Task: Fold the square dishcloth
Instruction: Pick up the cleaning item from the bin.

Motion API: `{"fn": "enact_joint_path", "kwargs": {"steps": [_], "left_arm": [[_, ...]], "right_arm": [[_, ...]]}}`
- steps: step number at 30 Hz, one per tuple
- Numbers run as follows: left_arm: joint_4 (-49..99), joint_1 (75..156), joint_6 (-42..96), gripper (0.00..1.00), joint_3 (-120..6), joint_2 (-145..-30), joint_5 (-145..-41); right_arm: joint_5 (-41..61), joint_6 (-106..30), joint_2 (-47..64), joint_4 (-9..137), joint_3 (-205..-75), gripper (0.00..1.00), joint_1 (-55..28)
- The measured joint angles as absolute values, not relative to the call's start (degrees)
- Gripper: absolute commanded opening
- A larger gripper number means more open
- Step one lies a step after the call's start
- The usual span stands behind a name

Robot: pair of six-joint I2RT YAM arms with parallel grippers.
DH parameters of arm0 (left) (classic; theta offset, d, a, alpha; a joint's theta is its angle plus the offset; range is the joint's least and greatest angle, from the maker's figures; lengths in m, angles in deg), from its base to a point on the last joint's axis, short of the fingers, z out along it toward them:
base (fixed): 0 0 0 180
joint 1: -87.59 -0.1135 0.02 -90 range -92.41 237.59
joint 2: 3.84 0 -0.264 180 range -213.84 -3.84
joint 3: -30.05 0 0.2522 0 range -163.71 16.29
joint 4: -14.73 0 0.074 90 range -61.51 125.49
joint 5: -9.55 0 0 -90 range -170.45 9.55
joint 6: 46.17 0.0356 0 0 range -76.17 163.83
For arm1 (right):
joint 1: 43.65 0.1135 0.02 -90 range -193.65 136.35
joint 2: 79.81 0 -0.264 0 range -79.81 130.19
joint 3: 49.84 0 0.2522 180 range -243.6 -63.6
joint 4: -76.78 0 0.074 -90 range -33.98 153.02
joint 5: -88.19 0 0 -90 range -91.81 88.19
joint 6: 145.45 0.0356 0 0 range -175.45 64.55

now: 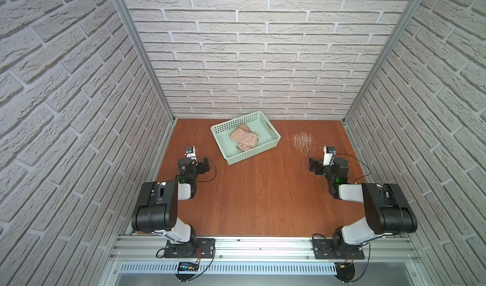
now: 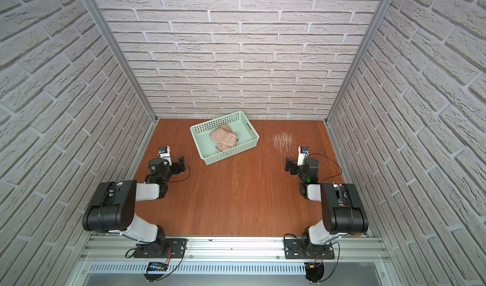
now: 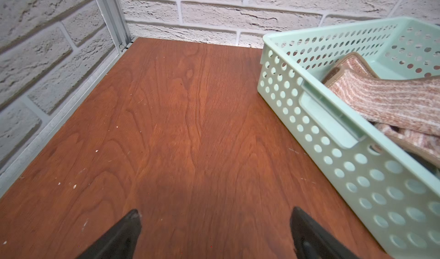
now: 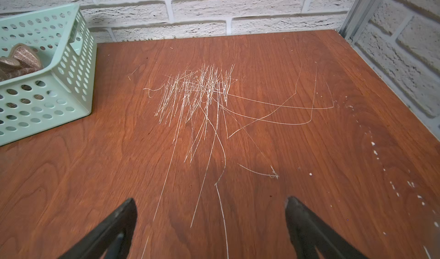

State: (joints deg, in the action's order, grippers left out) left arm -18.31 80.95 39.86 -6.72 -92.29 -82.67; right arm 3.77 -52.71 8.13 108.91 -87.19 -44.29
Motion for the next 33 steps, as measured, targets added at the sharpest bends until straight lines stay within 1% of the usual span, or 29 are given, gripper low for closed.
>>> {"fn": "enact_joint_path", "kwargs": {"steps": [25, 27, 30, 33], "left_arm": [[-18.3, 81.0, 39.9, 0.98, -6.7, -92.3, -82.7], [-18.3, 81.0, 39.9, 0.98, -6.7, -92.3, -82.7], [-17.9, 81.0, 39.8, 0.98, -6.9, -92.3, -82.4], [-11.8, 81.0, 39.5, 0.98, -9.3, -91.3, -81.7]], "right_arm": [[3.6, -52.7, 8.1, 108.8, -87.2, 0.99, -44.3], [2.8, -52.6, 8.0, 106.5, -88.1, 0.99, -44.3], [1.3, -52.2, 6.9, 99.6, -91.7, 0.99, -44.2], [-0.2, -51.2, 5.4, 92.7, -96.4, 0.99, -44.2]]}}
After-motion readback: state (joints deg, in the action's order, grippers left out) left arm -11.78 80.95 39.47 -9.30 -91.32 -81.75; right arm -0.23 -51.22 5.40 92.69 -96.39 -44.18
